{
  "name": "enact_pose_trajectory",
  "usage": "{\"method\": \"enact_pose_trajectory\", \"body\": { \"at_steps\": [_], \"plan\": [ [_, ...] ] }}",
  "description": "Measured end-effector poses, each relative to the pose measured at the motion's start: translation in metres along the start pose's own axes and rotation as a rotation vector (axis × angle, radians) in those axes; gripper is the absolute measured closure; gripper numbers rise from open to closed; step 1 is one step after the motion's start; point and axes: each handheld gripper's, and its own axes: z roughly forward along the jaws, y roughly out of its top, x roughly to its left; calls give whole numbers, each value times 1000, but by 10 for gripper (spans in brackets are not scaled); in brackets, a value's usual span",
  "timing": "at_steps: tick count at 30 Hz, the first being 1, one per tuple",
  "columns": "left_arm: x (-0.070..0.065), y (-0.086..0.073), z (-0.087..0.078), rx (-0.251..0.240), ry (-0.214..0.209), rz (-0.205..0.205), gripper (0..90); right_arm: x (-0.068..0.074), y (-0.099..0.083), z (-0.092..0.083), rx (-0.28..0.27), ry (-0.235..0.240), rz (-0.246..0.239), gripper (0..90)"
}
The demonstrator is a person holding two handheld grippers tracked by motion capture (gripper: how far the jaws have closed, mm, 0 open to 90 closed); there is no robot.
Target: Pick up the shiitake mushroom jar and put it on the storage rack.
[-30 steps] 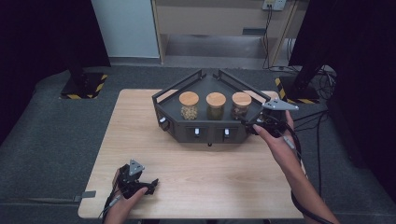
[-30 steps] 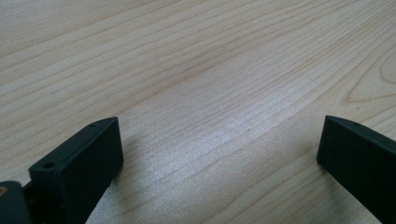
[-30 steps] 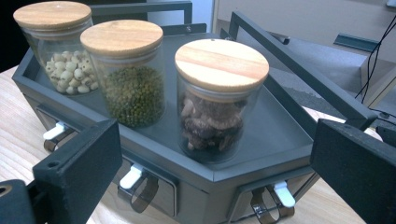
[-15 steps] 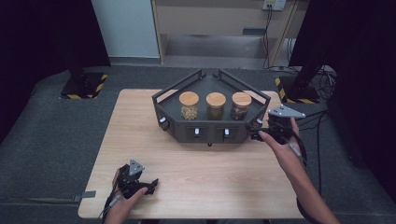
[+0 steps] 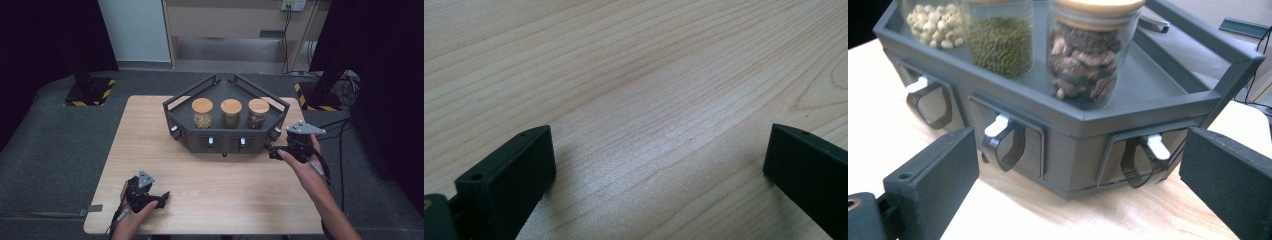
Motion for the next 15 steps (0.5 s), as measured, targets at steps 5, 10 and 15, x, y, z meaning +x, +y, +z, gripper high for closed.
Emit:
{"method": "enact_pose_trajectory", "body": {
  "at_steps": [5,10,15],
  "plan": [
    [0,0,0,0,0,0,0,3,-5,-1,5,7,-10,26],
    [0,0,0,0,0,0,0,4,-11,-3,4,11,-9,26],
    [0,0,0,0,0,0,0,4,-17,-6,1,13,-4,24]
  ]
}}
